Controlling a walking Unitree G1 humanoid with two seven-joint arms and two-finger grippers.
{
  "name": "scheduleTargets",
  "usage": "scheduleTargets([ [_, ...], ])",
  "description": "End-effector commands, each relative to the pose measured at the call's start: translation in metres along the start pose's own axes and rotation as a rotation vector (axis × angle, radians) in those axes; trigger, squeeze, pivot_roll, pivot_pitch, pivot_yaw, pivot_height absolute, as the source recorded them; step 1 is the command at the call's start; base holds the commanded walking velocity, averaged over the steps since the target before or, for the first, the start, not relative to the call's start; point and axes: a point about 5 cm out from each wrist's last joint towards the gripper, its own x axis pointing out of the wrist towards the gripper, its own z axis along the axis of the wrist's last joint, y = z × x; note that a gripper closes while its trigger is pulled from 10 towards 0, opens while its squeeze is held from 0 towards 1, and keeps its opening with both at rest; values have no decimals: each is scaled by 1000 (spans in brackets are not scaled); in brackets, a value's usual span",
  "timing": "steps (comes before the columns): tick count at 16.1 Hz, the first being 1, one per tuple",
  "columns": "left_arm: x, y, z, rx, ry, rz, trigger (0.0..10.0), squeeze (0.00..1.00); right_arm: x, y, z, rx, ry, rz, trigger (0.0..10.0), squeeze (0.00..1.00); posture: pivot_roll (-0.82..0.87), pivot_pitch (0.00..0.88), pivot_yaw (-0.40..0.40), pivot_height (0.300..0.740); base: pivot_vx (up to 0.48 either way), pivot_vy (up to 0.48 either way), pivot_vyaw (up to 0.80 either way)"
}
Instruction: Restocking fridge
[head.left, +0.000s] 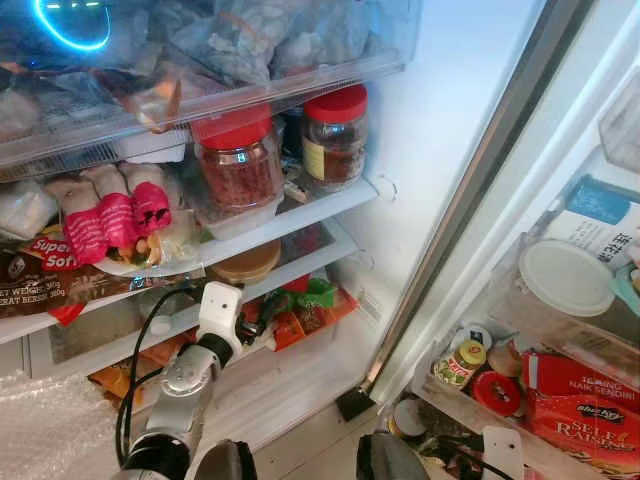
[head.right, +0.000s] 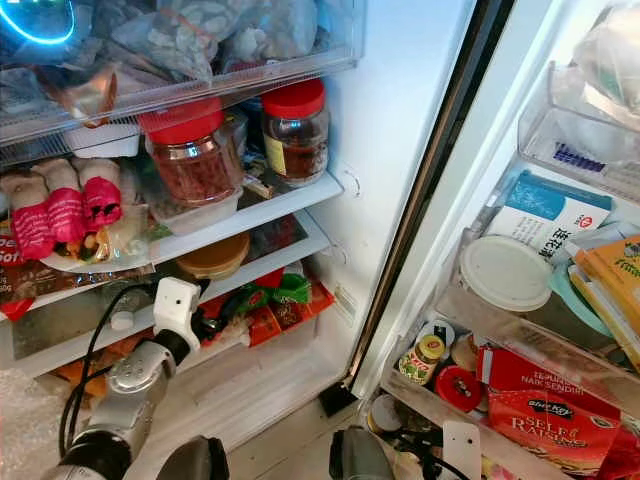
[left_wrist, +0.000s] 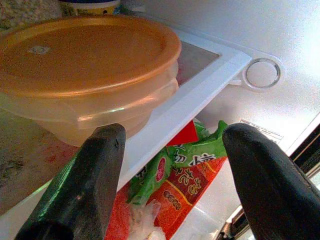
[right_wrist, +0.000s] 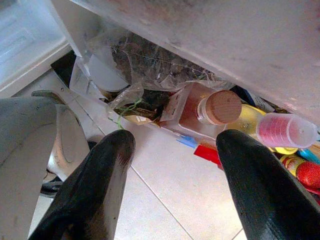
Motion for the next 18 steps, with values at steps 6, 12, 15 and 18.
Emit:
scheduleTargets([
  [6,-3,-1,-4,13,9,1,10000,0,0,-2,-1,12,5,-6,10000,0,-188,101,-48,645,0,0,0],
  [12,-38,2,9,28,-103,36,10000,0,-1,-3,-3,11,8,-3,10000,0,-178,106,-44,645,0,0,0],
  [15,-49,-4,14,41,-125,33,10000,0,-1,-3,-3,8,7,0,10000,0,-173,107,-45,645,0,0,0],
  [18,-66,-14,15,22,-115,45,10000,0,-1,-3,-3,7,7,-1,10000,0,-173,95,-40,645,0,0,0],
])
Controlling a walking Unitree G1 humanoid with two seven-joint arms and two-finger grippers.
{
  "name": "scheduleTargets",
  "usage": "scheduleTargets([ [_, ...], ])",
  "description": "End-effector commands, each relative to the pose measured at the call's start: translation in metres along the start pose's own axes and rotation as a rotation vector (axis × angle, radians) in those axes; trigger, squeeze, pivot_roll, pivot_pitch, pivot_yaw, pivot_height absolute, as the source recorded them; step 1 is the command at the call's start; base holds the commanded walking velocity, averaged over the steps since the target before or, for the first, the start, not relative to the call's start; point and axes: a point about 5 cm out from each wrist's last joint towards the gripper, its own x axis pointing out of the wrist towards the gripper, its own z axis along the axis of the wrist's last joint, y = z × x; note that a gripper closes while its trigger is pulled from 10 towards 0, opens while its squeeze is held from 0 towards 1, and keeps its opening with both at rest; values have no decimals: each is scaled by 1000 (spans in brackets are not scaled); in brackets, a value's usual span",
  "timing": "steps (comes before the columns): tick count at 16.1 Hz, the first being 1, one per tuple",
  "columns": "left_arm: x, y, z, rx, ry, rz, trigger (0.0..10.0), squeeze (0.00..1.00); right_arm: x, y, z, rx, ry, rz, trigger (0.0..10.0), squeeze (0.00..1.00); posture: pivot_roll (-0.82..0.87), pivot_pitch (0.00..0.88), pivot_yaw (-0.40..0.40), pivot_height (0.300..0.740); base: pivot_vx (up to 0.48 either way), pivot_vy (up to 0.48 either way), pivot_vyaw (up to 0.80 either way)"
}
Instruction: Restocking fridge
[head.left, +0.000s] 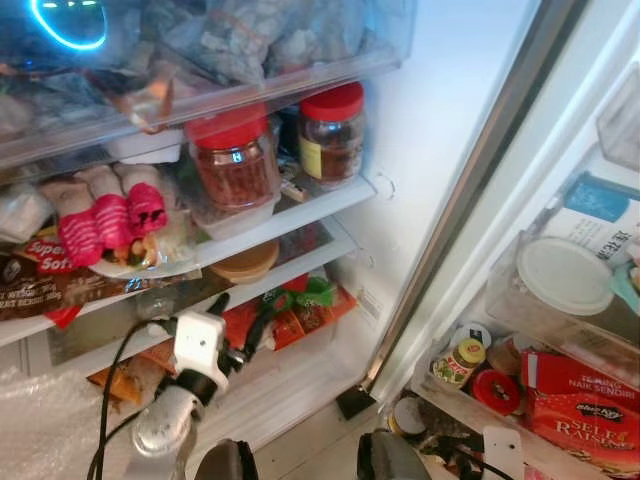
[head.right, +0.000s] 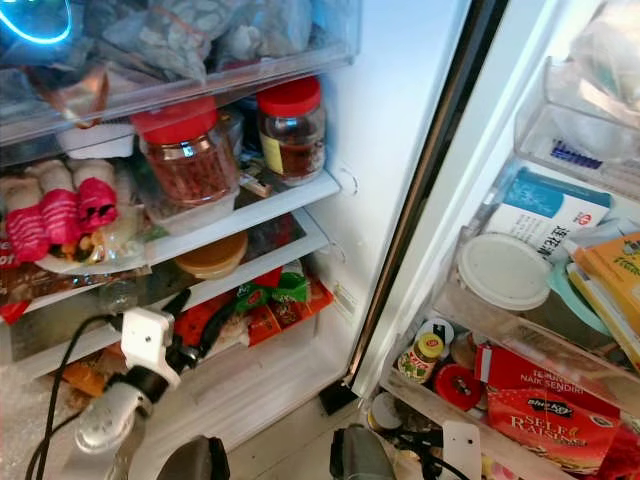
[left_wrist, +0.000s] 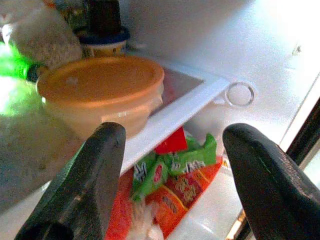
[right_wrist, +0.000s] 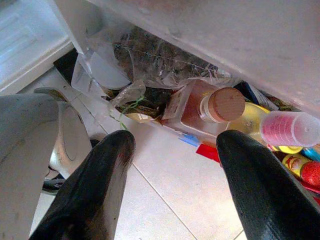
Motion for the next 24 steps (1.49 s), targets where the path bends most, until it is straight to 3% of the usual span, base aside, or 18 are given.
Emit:
scheduleTargets([
  [1,-6,1,-1,-10,20,34,10000,0,-1,-3,-3,7,8,-9,10000,0,-173,92,-40,645,0,0,0],
  [5,-18,15,-4,-17,33,207,10000,0,-1,-4,-3,4,7,-6,10000,0,-169,82,-42,645,0,0,0],
  [20,-17,9,-5,-45,71,188,10000,0,-1,-3,-5,11,12,-7,10000,0,-168,55,-33,645,0,0,0],
  [24,-17,8,-5,-40,75,180,10000,0,-1,-3,-4,10,12,-8,10000,0,-170,67,-34,645,-270,0,0],
])
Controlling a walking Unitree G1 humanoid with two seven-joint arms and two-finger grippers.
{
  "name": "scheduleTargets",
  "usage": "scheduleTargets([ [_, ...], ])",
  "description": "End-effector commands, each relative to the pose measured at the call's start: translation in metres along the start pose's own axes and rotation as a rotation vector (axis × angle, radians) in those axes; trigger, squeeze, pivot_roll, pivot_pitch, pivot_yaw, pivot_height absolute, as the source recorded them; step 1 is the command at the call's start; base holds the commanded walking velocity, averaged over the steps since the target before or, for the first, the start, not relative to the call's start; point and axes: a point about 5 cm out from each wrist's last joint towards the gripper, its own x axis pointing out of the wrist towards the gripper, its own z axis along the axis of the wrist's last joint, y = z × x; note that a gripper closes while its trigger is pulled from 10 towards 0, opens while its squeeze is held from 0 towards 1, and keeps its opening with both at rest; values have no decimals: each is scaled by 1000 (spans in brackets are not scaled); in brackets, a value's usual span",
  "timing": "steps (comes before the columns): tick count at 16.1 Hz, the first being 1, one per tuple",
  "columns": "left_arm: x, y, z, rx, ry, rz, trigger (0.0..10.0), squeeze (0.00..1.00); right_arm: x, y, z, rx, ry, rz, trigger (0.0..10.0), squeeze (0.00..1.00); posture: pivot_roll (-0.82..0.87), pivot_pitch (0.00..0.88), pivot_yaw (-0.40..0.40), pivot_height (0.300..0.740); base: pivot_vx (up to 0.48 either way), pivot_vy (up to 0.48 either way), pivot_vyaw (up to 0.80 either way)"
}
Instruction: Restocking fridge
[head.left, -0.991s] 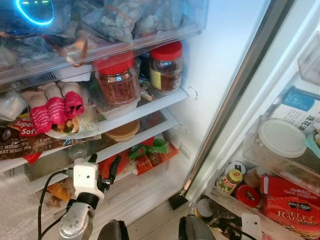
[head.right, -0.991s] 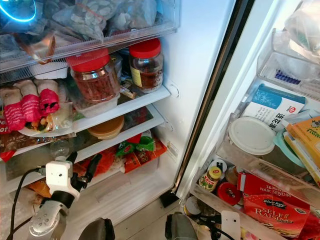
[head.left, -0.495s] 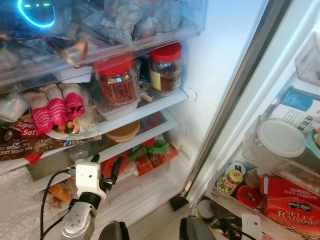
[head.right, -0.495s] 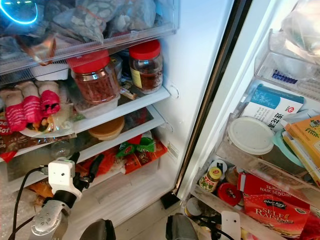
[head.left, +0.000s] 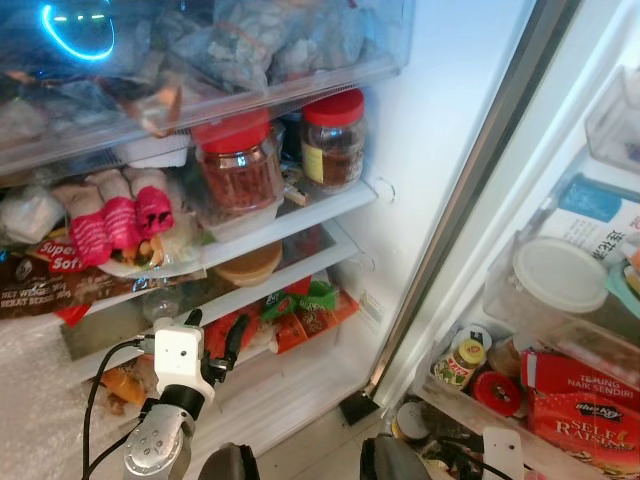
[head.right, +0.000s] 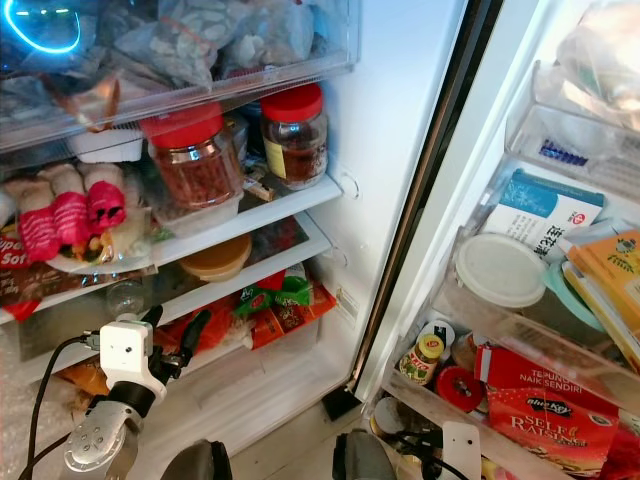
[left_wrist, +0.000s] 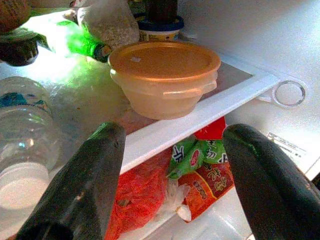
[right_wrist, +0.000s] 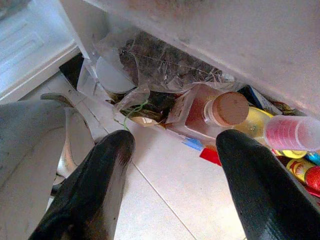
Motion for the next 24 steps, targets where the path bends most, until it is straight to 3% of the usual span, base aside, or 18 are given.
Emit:
scheduleTargets([
  [1,-3,-1,-1,5,18,-6,10000,0,-1,-3,-4,10,11,-11,10000,0,-170,70,-35,645,-315,0,0],
  [24,-2,-1,-3,-8,29,0,10000,0,0,-3,-2,11,13,-13,10000,0,-173,85,-38,645,-315,0,0],
])
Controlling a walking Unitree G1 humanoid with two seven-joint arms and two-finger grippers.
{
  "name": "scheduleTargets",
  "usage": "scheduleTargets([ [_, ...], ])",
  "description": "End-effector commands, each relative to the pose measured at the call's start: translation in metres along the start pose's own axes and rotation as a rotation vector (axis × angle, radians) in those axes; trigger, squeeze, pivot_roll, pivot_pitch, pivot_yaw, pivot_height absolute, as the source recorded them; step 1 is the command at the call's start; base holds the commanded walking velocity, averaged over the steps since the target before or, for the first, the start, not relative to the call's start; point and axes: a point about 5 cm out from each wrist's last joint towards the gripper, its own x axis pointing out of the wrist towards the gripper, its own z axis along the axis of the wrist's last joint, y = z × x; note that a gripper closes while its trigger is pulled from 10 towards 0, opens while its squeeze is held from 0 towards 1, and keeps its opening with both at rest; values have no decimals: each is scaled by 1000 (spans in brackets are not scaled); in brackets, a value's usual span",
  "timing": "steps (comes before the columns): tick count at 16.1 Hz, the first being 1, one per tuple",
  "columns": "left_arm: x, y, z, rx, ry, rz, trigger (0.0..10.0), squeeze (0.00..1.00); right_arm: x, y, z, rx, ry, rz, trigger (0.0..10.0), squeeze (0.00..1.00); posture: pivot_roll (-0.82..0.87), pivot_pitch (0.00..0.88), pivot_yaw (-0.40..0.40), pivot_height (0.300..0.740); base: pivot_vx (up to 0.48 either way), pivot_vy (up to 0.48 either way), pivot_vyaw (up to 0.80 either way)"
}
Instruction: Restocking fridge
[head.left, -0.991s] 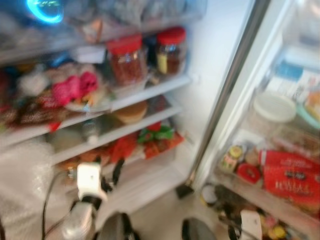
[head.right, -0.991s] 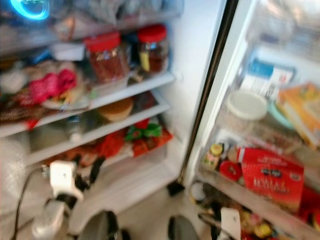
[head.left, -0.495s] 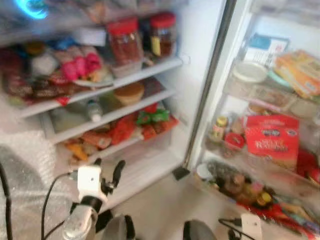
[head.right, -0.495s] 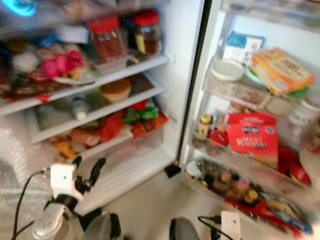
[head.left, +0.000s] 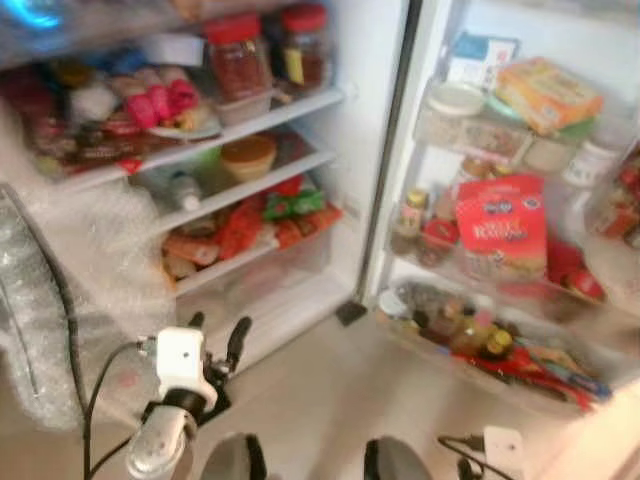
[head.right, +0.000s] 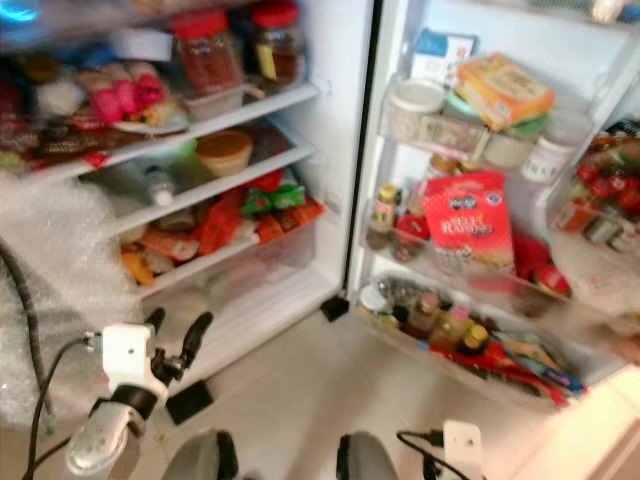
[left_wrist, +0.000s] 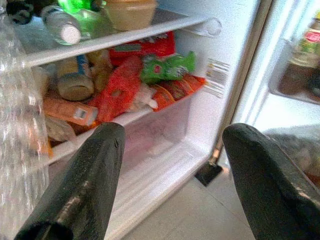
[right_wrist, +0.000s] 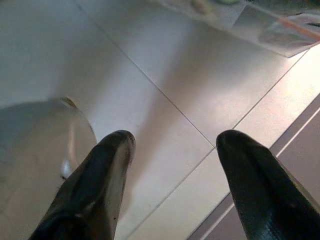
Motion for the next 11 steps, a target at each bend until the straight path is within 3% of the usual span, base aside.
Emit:
scheduleTargets([
  [1,0,2,-1,3,13,2,10000,0,-1,-3,-5,7,17,-12,10000,0,-173,85,-38,645,-315,0,0],
  [3,-1,3,-3,-8,24,13,10000,0,-1,-3,-5,7,17,-12,10000,0,-173,85,-38,645,-308,0,0],
  [6,-1,7,-11,-30,62,37,10000,0,-1,-3,-5,7,17,-12,10000,0,-173,84,-38,645,0,0,0],
  [11,3,19,-66,-51,343,72,10000,0,-1,-2,-5,9,15,-9,10000,0,-168,75,-35,645,0,0,0],
])
